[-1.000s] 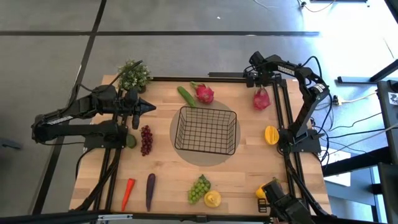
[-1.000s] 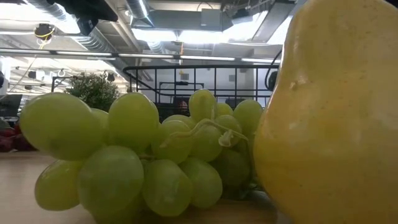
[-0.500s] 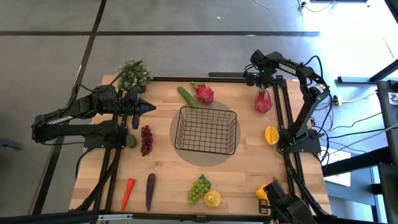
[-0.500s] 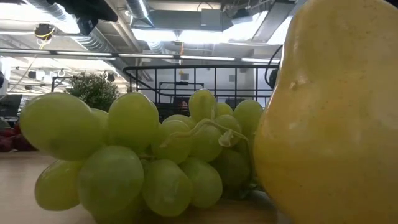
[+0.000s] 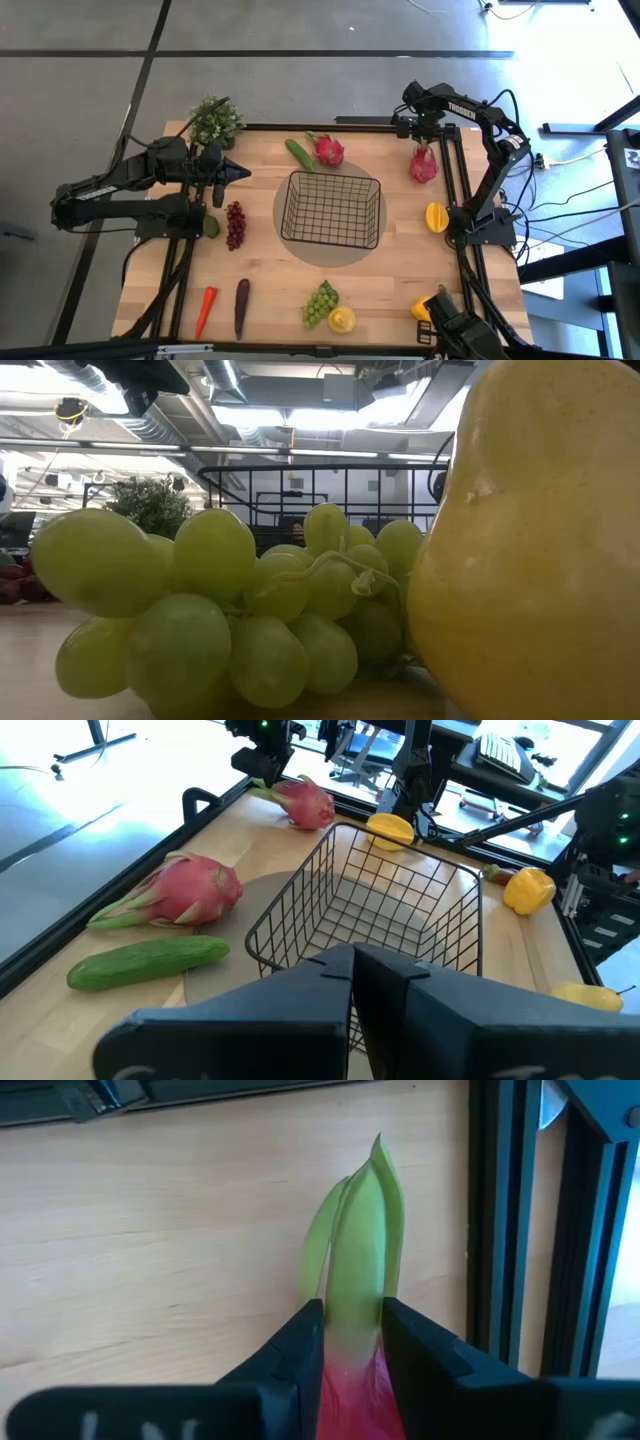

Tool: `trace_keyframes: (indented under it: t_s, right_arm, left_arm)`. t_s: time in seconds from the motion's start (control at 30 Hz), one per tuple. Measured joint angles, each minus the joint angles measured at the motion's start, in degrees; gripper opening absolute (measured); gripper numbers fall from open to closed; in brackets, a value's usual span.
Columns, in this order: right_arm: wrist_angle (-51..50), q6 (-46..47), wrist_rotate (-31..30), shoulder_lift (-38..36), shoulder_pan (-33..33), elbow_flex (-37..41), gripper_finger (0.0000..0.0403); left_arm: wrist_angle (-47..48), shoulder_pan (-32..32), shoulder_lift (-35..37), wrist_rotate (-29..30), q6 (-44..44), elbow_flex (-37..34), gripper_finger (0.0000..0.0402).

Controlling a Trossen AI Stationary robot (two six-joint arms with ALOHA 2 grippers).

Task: Build produce basket
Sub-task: Put the right pink dragon fruit into the black wire basket

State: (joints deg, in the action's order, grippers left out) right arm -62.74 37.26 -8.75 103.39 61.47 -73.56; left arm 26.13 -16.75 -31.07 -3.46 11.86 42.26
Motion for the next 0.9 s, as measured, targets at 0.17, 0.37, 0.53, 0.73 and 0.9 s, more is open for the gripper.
trace_keyframes:
  t_s: [0.17,0.37,0.53,0.73,0.9]
  right_arm:
    - [0.16,1.27,1.53,0.02,0.02,1.11,0.0095]
    - [1.07,1.27,1.92,0.07,0.02,4.66,0.0095]
    - [2.03,1.56,2.84,0.07,0.02,5.5,0.0095]
    - [2.45,0.0,2.54,0.07,0.02,5.53,0.0091]
    - [3.02,-0.56,2.45,0.07,0.02,5.53,0.0056]
  left_arm:
    - [0.0,0.02,0.0,0.0,0.0,0.0,0.0]
    - [0.0,0.0,0.0,0.0,0.02,0.01,0.0]
    - [0.0,0.0,0.0,0.0,0.0,0.0,0.0]
    - [0.0,0.0,0.0,0.0,0.01,0.0,0.0]
    - [0.0,0.0,0.0,0.0,0.0,0.0,0.0]
